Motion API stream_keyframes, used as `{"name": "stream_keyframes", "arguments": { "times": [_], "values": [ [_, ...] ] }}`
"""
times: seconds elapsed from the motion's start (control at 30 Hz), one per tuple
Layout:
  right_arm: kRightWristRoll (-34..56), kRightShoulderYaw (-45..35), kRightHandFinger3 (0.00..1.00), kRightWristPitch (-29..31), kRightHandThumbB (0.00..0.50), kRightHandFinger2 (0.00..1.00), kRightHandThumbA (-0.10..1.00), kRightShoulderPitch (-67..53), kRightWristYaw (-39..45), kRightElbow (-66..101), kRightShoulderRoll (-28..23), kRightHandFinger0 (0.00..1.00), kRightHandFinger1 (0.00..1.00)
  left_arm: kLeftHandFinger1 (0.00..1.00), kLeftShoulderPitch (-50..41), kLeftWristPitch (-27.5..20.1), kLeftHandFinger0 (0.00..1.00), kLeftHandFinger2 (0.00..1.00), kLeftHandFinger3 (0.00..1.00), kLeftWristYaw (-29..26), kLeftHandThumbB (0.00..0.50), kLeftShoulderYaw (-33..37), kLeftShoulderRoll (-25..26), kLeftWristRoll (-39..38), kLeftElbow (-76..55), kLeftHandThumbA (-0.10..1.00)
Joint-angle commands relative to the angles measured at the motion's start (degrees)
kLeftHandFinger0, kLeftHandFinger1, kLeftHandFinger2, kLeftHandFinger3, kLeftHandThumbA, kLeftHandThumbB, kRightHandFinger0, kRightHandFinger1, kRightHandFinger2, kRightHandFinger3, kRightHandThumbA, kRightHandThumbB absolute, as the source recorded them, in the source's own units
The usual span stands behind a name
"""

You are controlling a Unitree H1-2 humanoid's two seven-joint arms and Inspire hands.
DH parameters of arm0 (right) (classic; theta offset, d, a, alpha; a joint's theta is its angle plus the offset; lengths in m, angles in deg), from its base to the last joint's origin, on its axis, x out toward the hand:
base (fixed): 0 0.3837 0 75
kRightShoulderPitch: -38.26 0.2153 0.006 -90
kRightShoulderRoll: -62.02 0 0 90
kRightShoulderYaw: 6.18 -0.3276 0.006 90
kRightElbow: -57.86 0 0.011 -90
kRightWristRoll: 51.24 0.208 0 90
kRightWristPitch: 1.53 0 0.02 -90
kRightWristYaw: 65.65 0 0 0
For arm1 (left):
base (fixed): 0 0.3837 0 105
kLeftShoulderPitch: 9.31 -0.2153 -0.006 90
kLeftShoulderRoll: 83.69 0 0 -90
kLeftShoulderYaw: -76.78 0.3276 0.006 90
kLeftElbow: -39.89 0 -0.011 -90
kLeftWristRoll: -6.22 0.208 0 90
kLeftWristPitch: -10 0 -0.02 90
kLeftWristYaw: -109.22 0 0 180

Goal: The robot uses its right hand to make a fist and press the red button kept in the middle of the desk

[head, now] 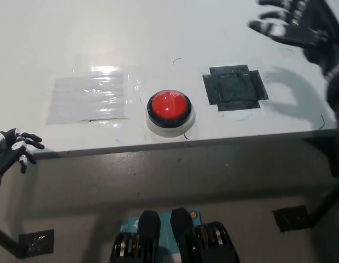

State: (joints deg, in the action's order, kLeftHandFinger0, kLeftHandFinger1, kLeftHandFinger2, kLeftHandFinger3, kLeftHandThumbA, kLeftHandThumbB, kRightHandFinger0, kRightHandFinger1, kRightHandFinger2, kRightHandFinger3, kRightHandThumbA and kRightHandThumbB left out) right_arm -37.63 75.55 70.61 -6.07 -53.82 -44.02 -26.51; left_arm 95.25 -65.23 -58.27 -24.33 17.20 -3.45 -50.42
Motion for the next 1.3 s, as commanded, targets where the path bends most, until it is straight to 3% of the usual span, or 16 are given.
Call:
{"name": "stream_keyframes", "arguments": {
  "times": [0.0,0.07,0.23,0.43,0.53,0.67,1.0,1.27],
  "values": [
    [3.73,-2.27,0.86,-1.83,0.443,0.72,1.0,-2.31,1.2,7.34,-1.95,0.52,0.67,0.32,-0.04,-1.75,0.21,0.46,0.59,-0.07,0.0,-1.4,1.59,-0.3,-1.11,0.54],
    [4.53,-3.5,0.85,-3.21,0.459,0.71,1.0,-5.0,0.69,9.7,-2.55,0.53,0.66,0.32,-0.2,-1.63,0.22,0.46,0.6,-0.19,0.0,-1.58,1.58,-0.29,-1.48,0.55],
    [6.12,-5.6,0.87,-3.63,0.446,0.69,1.0,-9.44,1.03,12.07,-3.51,0.57,0.65,0.31,-0.39,-1.74,0.2,0.44,0.59,-0.3,0.0,-2.04,1.12,-0.46,-1.73,0.54],
    [7.31,-8.04,0.81,-5.43,0.442,0.66,1.0,-15.75,-0.93,16.16,-2.65,0.44,0.61,0.32,0.34,-2.11,0.21,0.45,0.58,0.03,0.0,-2.06,1.44,-0.33,-0.51,0.54],
    [7.68,-8.27,0.81,-5.07,0.427,0.66,1.0,-18.0,-0.86,16.89,-2.55,0.51,0.63,0.32,0.19,-1.42,0.2,0.45,0.58,-0.12,0.0,-2.24,1.2,-0.52,-1.48,0.53],
    [7.86,-8.61,0.84,-6.09,0.423,0.67,1.0,-20.9,-1.41,18.31,-2.53,0.52,0.65,0.31,0.19,-1.73,0.18,0.44,0.58,-0.03,0.0,-2.21,1.26,-0.33,-1.48,0.53],
    [7.81,-9.5,0.85,-3.08,0.388,0.67,1.0,-25.11,-1.03,16.04,-2.49,0.47,0.61,0.31,0.27,-2.54,0.18,0.44,0.58,0.06,0.0,-2.39,1.11,-0.55,-1.18,0.51],
    [6.61,-9.88,0.84,-1.61,0.411,0.63,1.0,-24.96,-1.58,14.5,-3.13,0.45,0.58,0.34,0.54,-1.69,0.2,0.46,0.59,0.18,0.0,-1.95,0.98,-0.46,-1.33,0.52]
  ]
}}
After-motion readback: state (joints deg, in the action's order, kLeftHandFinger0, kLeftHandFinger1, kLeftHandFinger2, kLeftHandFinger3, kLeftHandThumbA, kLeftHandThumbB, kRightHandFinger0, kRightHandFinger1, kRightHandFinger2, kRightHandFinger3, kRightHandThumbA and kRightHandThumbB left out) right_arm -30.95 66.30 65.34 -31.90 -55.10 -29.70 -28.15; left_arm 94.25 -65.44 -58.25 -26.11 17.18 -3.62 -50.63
